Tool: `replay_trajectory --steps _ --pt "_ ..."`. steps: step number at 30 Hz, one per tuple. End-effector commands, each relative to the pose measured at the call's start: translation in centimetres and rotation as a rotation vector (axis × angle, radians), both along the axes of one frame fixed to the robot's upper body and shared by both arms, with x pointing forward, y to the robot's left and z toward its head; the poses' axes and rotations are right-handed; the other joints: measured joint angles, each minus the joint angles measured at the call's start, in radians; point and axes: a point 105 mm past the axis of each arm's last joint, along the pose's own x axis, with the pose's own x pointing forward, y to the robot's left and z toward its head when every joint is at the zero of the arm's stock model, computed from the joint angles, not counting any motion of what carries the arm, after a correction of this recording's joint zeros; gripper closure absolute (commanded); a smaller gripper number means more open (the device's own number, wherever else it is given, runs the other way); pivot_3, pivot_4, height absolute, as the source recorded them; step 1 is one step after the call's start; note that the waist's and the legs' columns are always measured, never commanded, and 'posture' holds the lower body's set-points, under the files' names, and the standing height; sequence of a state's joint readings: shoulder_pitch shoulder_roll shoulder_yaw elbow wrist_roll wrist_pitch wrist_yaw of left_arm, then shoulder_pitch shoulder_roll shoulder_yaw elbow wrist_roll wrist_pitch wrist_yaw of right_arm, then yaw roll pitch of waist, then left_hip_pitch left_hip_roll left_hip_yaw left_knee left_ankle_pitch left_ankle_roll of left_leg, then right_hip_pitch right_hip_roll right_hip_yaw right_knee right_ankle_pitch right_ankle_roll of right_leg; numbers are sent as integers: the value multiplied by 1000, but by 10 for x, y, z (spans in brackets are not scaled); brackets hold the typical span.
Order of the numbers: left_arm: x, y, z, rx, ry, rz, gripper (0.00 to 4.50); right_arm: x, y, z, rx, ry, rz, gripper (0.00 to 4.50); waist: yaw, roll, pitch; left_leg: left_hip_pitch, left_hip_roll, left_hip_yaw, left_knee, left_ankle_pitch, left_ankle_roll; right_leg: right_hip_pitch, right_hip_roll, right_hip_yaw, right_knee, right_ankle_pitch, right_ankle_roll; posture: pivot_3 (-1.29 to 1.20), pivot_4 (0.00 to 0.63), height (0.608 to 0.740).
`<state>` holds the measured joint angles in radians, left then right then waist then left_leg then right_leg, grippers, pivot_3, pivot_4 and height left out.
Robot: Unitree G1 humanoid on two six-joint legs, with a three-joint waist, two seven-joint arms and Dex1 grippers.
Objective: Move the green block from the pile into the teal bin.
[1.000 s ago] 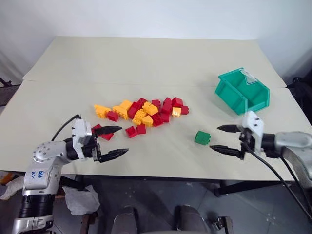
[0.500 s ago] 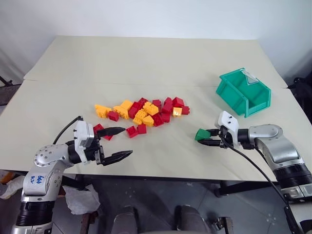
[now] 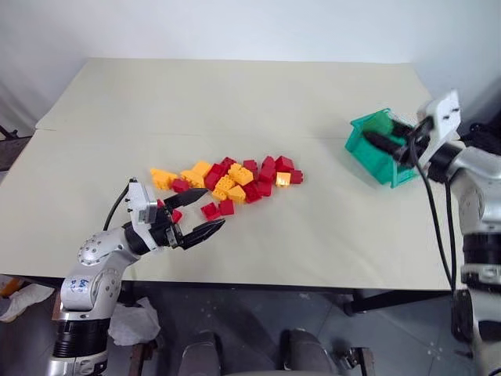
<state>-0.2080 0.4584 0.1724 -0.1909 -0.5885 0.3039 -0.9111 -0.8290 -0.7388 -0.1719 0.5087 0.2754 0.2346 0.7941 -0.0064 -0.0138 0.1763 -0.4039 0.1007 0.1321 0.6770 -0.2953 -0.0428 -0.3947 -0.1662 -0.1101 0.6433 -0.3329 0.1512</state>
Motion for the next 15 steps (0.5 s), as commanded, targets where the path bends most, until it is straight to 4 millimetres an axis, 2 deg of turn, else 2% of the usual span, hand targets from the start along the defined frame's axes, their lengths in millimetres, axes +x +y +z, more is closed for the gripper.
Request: replay_trajectory --steps 1,8,15 --pt "-1 -8 9 13 -54 -4 0 14 -32 7 -23 -8 -173 2980 -2 0 0 0 0 1 0 0 0 0 0 0 0 0 0 0 150 740" --pt "4 -6 11 33 -79 20 0 32 -47 -4 -5 37 -281 2980 -18 1 0 0 0 2 -4 0 0 -1 0 0 -2 0 0 0 150 740" --pt "7 3 14 49 -102 56 0 32 -55 -4 -11 29 -298 678 -30 2 1 1 0 2 -6 0 -1 -2 0 0 -2 0 0 0 150 740"
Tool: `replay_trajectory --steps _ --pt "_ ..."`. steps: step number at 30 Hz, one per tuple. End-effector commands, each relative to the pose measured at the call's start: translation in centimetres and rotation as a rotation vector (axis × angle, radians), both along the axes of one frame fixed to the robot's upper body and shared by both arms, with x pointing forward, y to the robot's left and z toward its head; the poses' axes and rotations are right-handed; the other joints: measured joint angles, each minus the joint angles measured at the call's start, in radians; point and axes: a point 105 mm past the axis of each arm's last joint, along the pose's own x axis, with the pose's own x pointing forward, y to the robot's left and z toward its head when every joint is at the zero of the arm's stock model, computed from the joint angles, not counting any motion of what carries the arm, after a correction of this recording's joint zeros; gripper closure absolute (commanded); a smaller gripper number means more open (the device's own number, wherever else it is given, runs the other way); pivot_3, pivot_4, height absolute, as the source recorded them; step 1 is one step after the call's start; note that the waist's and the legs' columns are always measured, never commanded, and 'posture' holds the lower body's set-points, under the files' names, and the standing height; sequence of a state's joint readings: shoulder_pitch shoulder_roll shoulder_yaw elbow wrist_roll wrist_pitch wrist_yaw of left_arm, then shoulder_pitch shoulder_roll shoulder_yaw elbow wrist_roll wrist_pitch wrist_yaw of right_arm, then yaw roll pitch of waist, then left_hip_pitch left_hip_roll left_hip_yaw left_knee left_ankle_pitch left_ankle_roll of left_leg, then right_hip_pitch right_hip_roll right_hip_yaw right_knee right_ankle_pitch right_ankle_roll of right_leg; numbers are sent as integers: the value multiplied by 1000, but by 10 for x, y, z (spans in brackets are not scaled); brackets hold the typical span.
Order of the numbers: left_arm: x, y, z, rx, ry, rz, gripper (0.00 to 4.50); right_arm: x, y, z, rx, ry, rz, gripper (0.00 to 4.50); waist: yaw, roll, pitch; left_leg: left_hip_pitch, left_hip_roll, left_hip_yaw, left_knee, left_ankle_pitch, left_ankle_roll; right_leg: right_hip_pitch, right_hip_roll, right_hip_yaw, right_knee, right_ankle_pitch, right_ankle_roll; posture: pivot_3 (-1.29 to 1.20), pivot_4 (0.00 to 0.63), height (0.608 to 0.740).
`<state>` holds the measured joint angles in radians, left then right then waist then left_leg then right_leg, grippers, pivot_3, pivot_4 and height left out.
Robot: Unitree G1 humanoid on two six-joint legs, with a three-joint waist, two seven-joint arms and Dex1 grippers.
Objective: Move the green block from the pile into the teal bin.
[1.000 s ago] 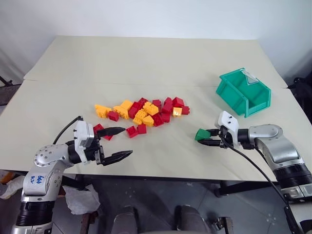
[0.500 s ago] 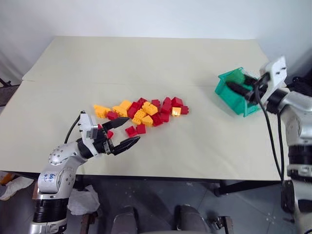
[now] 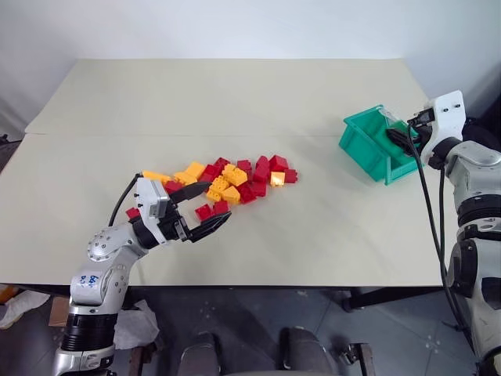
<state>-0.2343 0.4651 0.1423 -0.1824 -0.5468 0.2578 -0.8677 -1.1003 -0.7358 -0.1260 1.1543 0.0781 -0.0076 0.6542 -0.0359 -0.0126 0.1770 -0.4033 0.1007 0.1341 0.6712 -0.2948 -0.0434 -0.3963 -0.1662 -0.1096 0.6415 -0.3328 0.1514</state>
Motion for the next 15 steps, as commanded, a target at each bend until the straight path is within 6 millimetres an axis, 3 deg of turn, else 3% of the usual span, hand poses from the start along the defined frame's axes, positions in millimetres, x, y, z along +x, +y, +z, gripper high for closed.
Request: replay_trajectory --steps 1,2,6,8,10,15 --pt "1 8 10 16 -57 26 0 -4 -8 25 -21 -88 -10 298 0 0 0 0 0 0 0 0 0 0 0 0 0 0 0 0 150 740" --pt "2 10 10 21 -57 30 0 -5 -8 26 -18 -95 0 33 0 1 0 0 0 0 0 0 0 0 0 0 0 0 0 0 150 740" --pt "5 17 3 66 -32 51 0 -14 8 39 -37 -190 165 33 2 1 1 0 0 0 -1 0 0 0 0 0 0 0 0 0 150 740" --pt "5 24 -2 117 -24 70 0 -30 35 44 -47 -261 405 33 3 1 1 0 0 0 -1 0 0 0 0 0 -1 0 0 0 150 740" --pt "4 33 -5 157 -31 84 0 -55 58 36 -75 -276 624 33 7 1 1 0 0 0 -3 0 0 0 0 0 -2 0 0 0 150 740" --pt "1 56 -13 266 -63 151 0 -110 88 -4 -117 -175 857 33 15 1 1 1 0 0 -5 0 0 0 0 -1 -4 0 1 0 150 740"
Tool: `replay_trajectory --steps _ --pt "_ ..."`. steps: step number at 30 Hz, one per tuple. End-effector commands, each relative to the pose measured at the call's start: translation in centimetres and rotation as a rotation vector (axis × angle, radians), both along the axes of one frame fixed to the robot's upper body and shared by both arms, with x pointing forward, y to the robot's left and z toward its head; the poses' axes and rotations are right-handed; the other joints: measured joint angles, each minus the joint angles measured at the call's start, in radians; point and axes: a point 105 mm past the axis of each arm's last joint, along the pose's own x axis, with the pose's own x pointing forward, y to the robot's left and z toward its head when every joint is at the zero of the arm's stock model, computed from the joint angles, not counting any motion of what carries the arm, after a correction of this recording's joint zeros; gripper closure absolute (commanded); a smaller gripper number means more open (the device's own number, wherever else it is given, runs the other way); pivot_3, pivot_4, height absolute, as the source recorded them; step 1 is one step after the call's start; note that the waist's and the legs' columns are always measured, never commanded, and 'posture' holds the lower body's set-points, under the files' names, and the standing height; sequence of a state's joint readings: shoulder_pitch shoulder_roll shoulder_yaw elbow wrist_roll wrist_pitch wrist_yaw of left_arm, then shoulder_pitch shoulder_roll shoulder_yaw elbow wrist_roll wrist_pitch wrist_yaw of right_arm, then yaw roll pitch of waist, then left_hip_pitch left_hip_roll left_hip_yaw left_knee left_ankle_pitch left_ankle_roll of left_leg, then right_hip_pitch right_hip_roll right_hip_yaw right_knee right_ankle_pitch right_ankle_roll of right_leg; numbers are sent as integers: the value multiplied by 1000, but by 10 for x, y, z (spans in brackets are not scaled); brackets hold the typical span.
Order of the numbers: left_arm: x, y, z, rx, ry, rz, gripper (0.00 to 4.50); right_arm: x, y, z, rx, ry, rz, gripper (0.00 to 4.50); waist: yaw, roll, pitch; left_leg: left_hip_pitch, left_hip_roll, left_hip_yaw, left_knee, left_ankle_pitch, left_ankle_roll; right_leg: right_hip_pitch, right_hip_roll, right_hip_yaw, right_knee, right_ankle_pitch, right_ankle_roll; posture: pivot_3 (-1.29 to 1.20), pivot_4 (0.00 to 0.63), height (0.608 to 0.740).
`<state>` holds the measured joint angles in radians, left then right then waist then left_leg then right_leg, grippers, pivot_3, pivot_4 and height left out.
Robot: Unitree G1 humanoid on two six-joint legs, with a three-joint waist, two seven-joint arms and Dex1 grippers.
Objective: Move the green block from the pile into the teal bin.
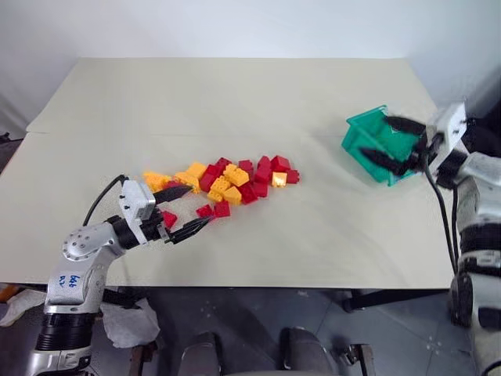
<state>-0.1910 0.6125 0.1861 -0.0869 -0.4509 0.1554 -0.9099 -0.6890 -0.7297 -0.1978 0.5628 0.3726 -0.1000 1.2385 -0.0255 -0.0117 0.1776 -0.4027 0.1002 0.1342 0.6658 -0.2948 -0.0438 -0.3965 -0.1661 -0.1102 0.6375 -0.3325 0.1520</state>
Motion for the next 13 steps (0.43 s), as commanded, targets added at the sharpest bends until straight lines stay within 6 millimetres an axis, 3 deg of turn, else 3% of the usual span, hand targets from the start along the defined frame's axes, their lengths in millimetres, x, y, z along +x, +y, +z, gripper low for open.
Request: replay_trajectory --steps 1,4,6,13 --pt "-3 14 2 63 -60 34 0 -44 24 -3 -49 -6 161 33 9 0 0 0 0 0 0 0 0 0 0 0 -1 0 0 0 150 740" --pt "-1 19 3 69 -83 69 0 -79 37 -30 -51 66 201 33 24 0 0 0 0 0 0 0 0 0 0 0 -1 0 0 0 150 740" --pt "-1 21 3 65 -89 88 0 -91 35 -46 -59 101 181 33 27 0 0 0 0 0 0 0 0 0 0 0 -1 0 0 0 150 740" --pt "-11 28 -6 62 -61 123 0 -94 17 -55 10 79 10 33 19 -1 0 3 1 1 1 0 0 2 0 0 -1 0 0 0 150 740"
